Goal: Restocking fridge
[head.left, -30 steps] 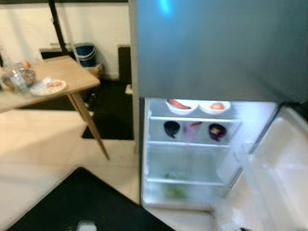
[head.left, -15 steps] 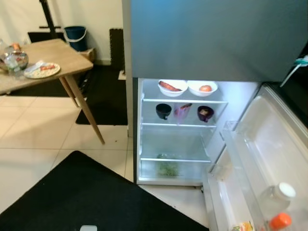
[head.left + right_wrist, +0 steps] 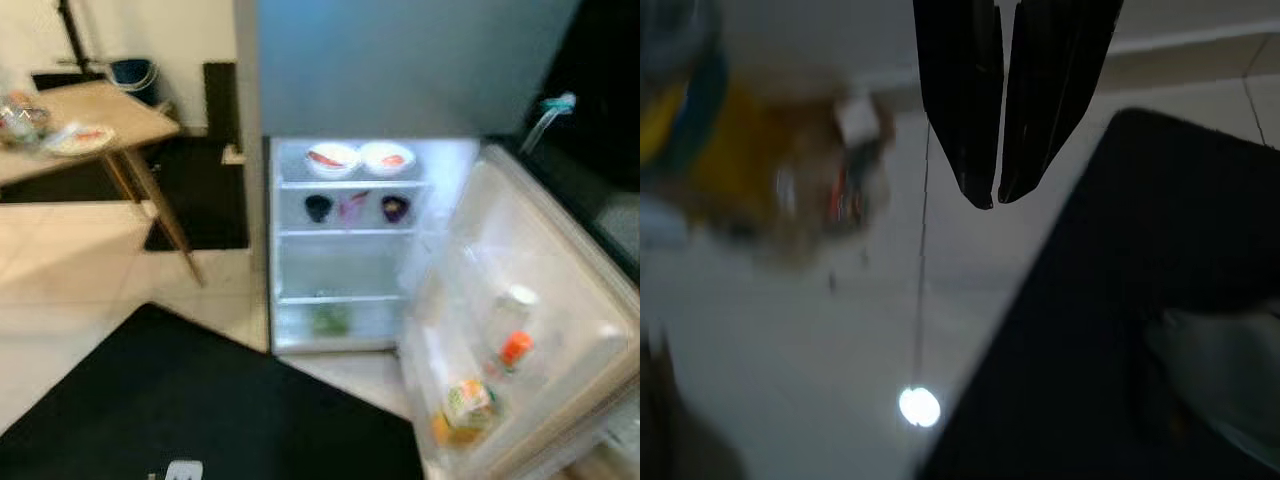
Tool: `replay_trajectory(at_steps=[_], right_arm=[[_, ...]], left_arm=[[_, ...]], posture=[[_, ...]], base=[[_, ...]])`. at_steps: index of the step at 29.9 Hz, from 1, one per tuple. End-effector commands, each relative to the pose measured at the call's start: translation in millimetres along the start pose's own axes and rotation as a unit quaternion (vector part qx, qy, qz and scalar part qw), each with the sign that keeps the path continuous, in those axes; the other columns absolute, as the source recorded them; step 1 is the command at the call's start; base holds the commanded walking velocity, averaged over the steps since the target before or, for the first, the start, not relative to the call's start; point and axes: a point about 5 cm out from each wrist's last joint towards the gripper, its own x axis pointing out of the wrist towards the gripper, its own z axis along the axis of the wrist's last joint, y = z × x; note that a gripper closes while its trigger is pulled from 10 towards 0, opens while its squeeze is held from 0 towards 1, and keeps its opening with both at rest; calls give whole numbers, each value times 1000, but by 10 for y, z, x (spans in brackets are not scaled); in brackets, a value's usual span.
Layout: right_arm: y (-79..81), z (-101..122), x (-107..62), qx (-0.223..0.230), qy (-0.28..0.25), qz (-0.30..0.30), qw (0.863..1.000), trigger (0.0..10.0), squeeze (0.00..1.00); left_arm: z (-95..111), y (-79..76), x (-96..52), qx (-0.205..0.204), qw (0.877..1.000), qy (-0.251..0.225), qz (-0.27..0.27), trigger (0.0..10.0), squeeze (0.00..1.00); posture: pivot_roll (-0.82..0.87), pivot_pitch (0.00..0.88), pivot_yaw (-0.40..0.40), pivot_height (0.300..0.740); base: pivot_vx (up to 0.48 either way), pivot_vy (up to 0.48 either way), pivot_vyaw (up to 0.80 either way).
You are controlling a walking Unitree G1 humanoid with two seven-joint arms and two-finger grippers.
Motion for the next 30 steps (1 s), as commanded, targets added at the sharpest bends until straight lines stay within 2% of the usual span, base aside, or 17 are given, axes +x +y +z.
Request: replay_trajectory(at_steps=[1,4,5,6,7,9,10,12,13,16,18,19,22,27,30], right_arm=[[50,-40,5,3,8,4,1000,10000,0],[24,-35,3,7,6,-5,1000,10000,0],[-19,-11,-1,39,-1,-19,999,10000,0],[-19,-11,-1,39,-1,-19,999,10000,0],[-68,21,-5,65,-10,-32,997,10000,0],[-68,21,-5,65,-10,-32,997,10000,0],[-224,150,-27,129,-43,-64,989,10000,0],[-224,150,-27,129,-43,-64,989,10000,0],[-396,346,-65,169,-85,-83,978,10000,0],[-481,475,-92,181,-110,-89,973,10000,0],[-589,714,-142,189,-150,-92,966,10000,0],[-589,714,-142,189,-150,-92,966,10000,0],[-616,913,-177,188,-181,-90,961,10000,0],[-619,955,-184,191,-187,-91,959,10000,0],[-679,1024,-214,196,-196,-110,955,10000,0]], left_arm=[[-85,15,-13,2,1000,16,4,10000,0],[-87,22,-14,6,1000,15,6,10000,0],[-88,28,-14,8,1000,15,7,10000,0],[-88,28,-14,8,1000,15,7,10000,0],[-89,33,-15,10,1000,15,7,10000,0],[-89,33,-15,10,1000,15,7,10000,0],[-87,46,-16,23,1000,15,7,10000,0],[-87,46,-16,23,1000,15,7,10000,0],[-85,65,-18,31,999,15,3,10000,0],[-85,71,-20,29,999,14,-1,10000,0],[-89,74,-21,34,999,16,-5,10000,0],[-89,74,-21,34,999,16,-5,10000,0],[-96,69,-21,33,999,17,-1,10000,0],[-100,61,-21,30,999,18,0,10000,0],[-107,38,-20,23,1000,17,-1,10000,0]], posture=[[-62,0,-46,740],[-63,0,-43,740],[-63,0,-42,740],[-63,0,-42,740],[-63,0,-41,740],[-63,0,-41,740],[-65,0,-40,740],[-65,0,-40,740],[-67,0,-41,740],[-67,0,-41,740],[-69,0,-47,740],[-69,0,-47,740],[-69,0,-47,740],[-70,0,-49,740],[-68,0,-53,740]], base=[[0,0,-750],[0,0,-750],[0,0,-763],[0,0,-763],[0,0,0],[0,0,0],[0,0,0],[0,0,0],[0,0,0],[0,-243,0],[0,-476,0],[0,-472,0],[0,-472,0],[0,-423,0],[0,0,0]])
